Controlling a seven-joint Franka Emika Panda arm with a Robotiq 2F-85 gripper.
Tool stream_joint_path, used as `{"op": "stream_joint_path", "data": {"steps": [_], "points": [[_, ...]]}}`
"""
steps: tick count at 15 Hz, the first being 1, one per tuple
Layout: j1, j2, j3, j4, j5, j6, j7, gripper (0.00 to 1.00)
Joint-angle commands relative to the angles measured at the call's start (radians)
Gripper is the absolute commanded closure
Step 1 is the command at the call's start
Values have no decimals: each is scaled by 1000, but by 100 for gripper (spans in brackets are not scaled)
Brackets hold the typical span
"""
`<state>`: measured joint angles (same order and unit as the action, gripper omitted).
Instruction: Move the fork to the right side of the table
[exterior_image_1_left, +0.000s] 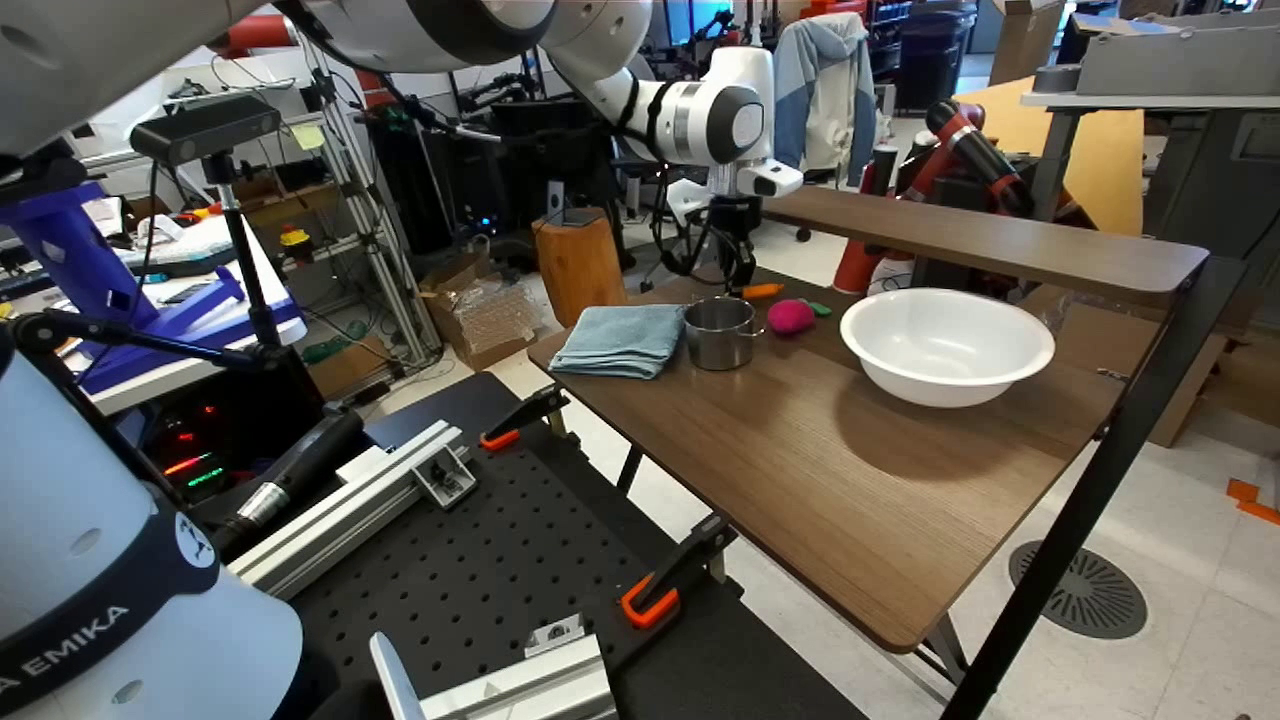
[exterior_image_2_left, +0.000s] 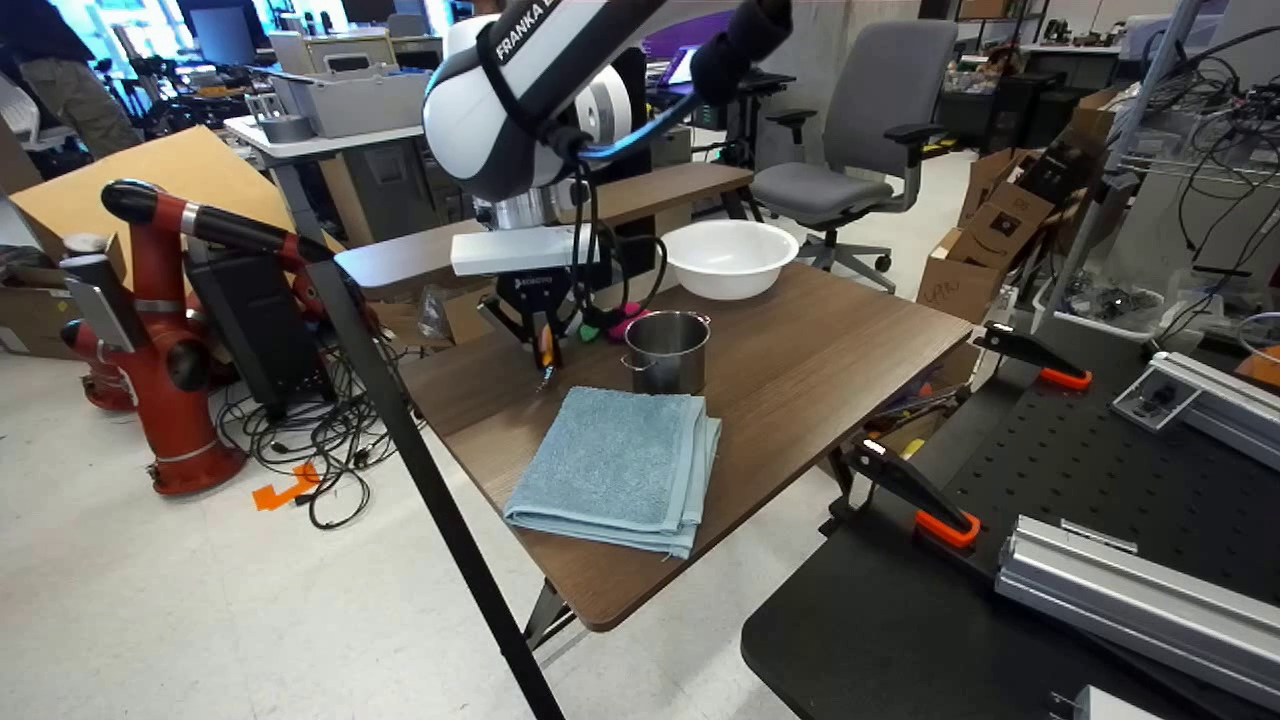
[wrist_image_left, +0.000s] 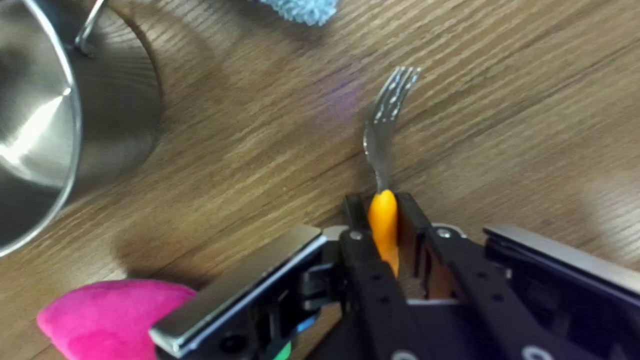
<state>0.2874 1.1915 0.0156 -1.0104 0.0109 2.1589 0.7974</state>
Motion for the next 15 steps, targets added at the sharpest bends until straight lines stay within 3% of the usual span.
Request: {"op": "stream_joint_path", "data": {"steps": [1, 9, 15], "points": [[-7, -31, 15, -12, 7, -5, -26, 95], [3, -175, 49, -150, -3, 42, -131, 95], [6, -353, 53, -415, 14, 127, -251, 95]]}}
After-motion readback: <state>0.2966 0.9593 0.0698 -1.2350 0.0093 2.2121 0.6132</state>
